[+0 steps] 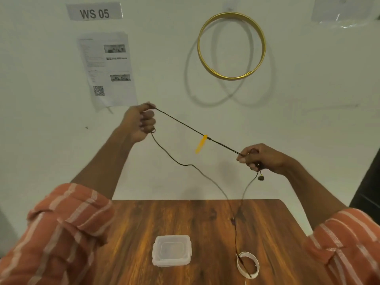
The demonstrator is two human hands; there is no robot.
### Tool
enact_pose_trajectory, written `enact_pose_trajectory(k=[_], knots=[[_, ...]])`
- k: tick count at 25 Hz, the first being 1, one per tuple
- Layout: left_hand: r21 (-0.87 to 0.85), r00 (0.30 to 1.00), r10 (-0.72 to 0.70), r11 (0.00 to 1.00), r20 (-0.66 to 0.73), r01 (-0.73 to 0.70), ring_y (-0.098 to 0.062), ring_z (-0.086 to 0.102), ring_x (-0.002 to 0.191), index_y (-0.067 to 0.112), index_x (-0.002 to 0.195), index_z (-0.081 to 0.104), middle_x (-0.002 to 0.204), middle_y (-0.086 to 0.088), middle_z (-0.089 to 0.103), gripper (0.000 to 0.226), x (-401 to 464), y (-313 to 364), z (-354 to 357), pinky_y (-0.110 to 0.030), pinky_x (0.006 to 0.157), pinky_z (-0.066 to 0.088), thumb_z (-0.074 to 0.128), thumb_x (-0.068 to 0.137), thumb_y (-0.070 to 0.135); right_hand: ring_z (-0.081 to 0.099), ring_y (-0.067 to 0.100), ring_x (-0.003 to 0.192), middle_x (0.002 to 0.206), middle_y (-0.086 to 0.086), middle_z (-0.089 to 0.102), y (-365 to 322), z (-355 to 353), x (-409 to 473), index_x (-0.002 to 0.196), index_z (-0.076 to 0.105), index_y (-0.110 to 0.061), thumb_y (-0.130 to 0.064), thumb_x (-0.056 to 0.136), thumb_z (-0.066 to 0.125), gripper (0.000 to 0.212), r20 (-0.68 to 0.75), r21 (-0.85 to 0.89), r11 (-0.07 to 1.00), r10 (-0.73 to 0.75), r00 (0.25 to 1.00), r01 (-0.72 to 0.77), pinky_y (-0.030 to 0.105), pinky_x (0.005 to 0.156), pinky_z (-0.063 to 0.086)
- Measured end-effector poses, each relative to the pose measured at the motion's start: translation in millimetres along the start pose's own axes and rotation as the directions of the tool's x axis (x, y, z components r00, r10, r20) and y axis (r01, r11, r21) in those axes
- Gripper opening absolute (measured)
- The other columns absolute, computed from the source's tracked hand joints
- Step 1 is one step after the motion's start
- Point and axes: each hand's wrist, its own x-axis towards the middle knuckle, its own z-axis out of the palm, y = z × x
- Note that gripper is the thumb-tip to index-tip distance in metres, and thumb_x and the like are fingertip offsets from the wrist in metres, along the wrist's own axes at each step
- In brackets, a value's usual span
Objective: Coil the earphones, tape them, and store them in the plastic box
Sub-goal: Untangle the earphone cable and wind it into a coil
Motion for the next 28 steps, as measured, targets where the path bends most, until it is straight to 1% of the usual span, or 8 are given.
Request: enact_pose_trajectory(k=[6, 11, 13, 15, 18, 23, 25, 28], knots=[[-0.081, 0.955, 0.118, 0.986, -0.272, -0.145, -0.008, 0.014, 0.035, 0.016, 0.068, 0.049, 0.045, 0.008, 0.025, 0.031, 6, 58, 4, -0.020, 0.033, 0.010, 0.030, 0.091, 0.008, 0.056, 0.017, 0.068, 0.073, 0.009, 0.062, 65, 14, -11, 0.098, 0.074, -0.006, -0.053, 0.067, 0.080, 0.057, -0.082, 0.168, 0.986, 0.031, 0.996, -0.017, 0.030, 0.065, 0.046], [-0.094, 0.858, 0.146, 0.971, -0.492, -0.220, -0.013, 0.012, 0.038, 0.019, 0.056, 0.042, 0.044, 0.007, 0.023, 0.031, 3, 87, 9, -0.017, 0.040, 0.012, 0.039, 0.086, 0.020, 0.063, 0.014, 0.068, 0.070, 0.007, 0.070, 103, 39, -19, 0.079, 0.073, -0.007, -0.021, 0.082, 0.078, 0.015, -0.236, 0.038, 0.999, 0.007, 0.972, 0.002, 0.035, 0.076, 0.047], [0.134, 0.780, 0.233, 0.972, -0.580, -0.190, -0.013, 0.015, 0.035, 0.018, 0.059, 0.044, 0.048, 0.005, 0.027, 0.024, 2, 88, 8, -0.016, 0.042, 0.015, 0.047, 0.081, 0.027, 0.068, 0.020, 0.074, 0.066, 0.009, 0.071, 110, 43, -20, 0.075, 0.062, -0.007, -0.026, 0.094, 0.063, 0.027, -0.342, 0.278, 0.960, 0.071, 0.937, 0.029, 0.041, 0.087, 0.050], [0.334, 0.741, 0.299, 0.937, -0.601, -0.107, -0.012, 0.019, 0.030, 0.016, 0.063, 0.051, 0.050, 0.003, 0.030, 0.021, 4, 80, 6, -0.015, 0.041, 0.016, 0.055, 0.077, 0.031, 0.057, 0.022, 0.054, 0.049, 0.005, 0.051, 114, 45, -20, 0.067, 0.051, -0.012, -0.026, 0.101, 0.051, 0.037, -0.335, 0.700, 0.706, 0.197, 0.921, 0.104, 0.043, 0.087, 0.053], [0.470, 0.831, 0.320, 0.879, -0.454, -0.081, -0.010, 0.022, 0.033, 0.015, 0.064, 0.057, 0.049, 0.004, 0.032, 0.017, 6, 69, 4, -0.017, 0.038, 0.015, 0.060, 0.078, 0.025, 0.039, 0.016, 0.041, 0.049, 0.001, 0.038, 121, 47, -17, 0.060, 0.045, -0.015, -0.028, 0.098, 0.055, 0.042, -0.233, 0.855, 0.518, 0.382, 0.894, 0.001, 0.036, 0.068, 0.048], [0.690, 0.989, 0.122, 0.709, 0.082, -0.145, -0.009, 0.023, 0.040, 0.010, 0.103, 0.066, 0.065, -0.002, 0.054, 0.018, -1, 69, 36, -0.019, 0.038, 0.018, 0.053, 0.090, 0.012, 0.062, 0.029, 0.079, 0.090, 0.016, 0.066, 127, 68, -11, 0.093, 0.069, 0.002, -0.018, 0.090, 0.065, 0.021, -0.397, 0.127, 0.851, 0.514, 0.760, -0.509, 0.039, 0.078, 0.050], [0.802, 0.979, 0.052, 0.565, 0.198, -0.192, -0.011, 0.029, 0.042, 0.011, 0.114, 0.064, 0.073, -0.005, 0.062, 0.027, -3, 65, 58, -0.023, 0.043, 0.020, 0.053, 0.090, 0.009, 0.062, 0.027, 0.109, 0.117, 0.009, 0.064, 90, 79, -5, 0.122, 0.062, -0.007, -0.033, 0.086, 0.072, 0.045, -0.487, 0.018, 0.920, 0.350, 0.800, -0.392, 0.035, 0.088, 0.046], [0.870, 0.950, -0.057, 0.422, 0.306, -0.255, -0.015, 0.035, 0.049, 0.014, 0.118, 0.063, 0.083, -0.008, 0.068, 0.032, -8, 53, 88, -0.027, 0.049, 0.024, 0.056, 0.088, 0.009, 0.060, 0.015, 0.120, 0.126, -0.001, 0.063, -16, 91, 3, 0.145, 0.042, -0.016, -0.051, 0.080, 0.073, 0.080, -0.470, 0.154, 0.980, -0.042, 0.881, 0.128, 0.028, 0.093, 0.043]])
